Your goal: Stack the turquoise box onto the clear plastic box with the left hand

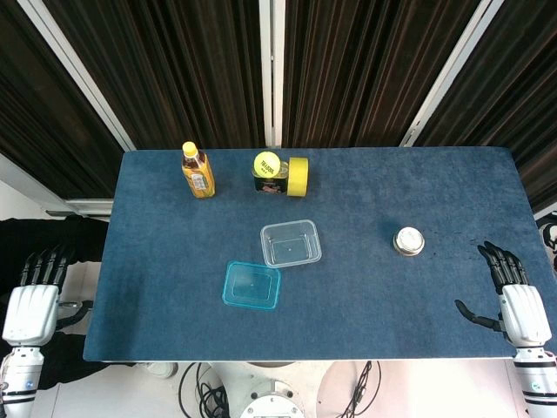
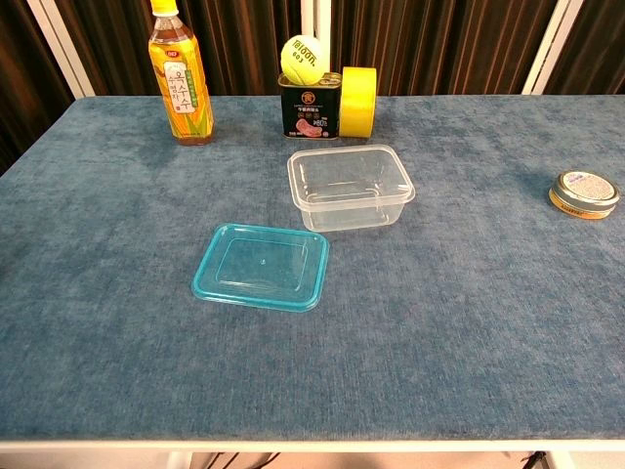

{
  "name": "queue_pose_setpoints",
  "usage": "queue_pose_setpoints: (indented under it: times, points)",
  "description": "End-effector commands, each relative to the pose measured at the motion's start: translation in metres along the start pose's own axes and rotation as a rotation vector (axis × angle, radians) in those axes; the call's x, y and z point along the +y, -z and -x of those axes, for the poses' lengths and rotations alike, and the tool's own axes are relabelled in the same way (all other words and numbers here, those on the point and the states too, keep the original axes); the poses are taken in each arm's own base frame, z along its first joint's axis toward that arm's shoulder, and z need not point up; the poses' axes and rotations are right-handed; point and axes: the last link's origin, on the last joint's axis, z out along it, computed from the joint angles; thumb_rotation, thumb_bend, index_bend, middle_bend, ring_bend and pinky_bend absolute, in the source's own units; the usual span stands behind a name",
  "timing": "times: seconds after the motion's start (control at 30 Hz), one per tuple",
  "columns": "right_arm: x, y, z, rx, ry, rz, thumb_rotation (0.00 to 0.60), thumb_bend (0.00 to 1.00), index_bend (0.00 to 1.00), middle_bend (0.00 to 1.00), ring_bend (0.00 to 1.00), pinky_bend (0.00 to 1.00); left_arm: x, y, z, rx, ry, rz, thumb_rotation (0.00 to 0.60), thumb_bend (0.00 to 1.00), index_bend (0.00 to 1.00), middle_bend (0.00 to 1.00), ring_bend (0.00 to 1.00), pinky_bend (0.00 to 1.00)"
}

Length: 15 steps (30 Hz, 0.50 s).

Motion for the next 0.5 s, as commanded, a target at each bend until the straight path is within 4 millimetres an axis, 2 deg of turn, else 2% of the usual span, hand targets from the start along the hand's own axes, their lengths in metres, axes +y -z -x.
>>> queue_pose_setpoints:
  times: [0.03,0.37,0.5]
  points:
    - [-0.001,-0.006,0.001,-0.004,0.0,-0.003,0.6,0.15,0.0,0.04,0.0,0.0,0.001,-0.003,0.0,-0.003,-0.002,-0.001,0.6,0.04,0.05,0.0,0.0,0.0]
    - [-0.006,-0.014,0.001,-0.009,0.006,-0.023,0.6,0.15,0.0,0.04,0.0,0.0,0.003,-0.005,0.0,-0.01,0.001,-0.002,0.6,0.04,0.05,0.0,0.0,0.0]
    - [-0.013,-0.025,0.007,-0.043,0.005,-0.064,0.6,0.15,0.0,0.04,0.0,0.0,0.004,-0.006,0.001,-0.01,0.005,0.002,0.6,0.04,0.05,0.0,0.0,0.0]
